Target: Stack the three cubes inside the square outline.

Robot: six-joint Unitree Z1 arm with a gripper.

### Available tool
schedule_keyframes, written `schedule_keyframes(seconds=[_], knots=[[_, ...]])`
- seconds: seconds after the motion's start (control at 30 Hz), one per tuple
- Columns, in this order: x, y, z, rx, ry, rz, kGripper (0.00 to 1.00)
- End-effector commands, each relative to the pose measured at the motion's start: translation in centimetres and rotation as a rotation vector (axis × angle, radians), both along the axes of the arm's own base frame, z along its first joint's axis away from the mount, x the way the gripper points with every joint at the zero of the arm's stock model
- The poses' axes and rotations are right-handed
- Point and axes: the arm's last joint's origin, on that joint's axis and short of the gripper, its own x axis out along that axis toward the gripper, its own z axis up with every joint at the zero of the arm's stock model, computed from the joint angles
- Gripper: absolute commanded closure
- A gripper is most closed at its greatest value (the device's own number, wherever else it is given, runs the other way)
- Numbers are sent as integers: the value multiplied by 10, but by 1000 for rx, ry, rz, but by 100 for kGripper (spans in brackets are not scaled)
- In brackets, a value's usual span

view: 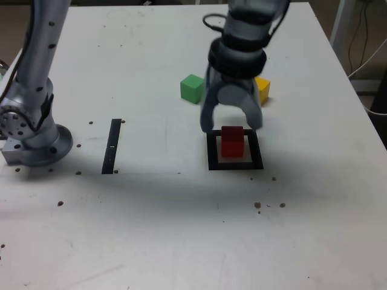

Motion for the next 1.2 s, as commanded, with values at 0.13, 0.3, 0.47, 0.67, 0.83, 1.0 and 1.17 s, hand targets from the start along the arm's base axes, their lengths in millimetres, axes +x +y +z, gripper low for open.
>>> schedule_keyframes(seconds=[0.13, 0.3, 0.47, 0.67, 0.83, 1.0, 1.17], knots=[[-2, 24, 20, 27, -14, 11, 1], [2, 50, 27, 33, -22, 17, 1], [11, 74, 27, 22, -20, 5, 1], [26, 104, 23, 5, -20, -26, 1], [41, 124, 22, -3, -25, -56, 1], [54, 140, 19, -14, -21, -87, 1], [63, 147, 13, -14, -17, -121, 1]])
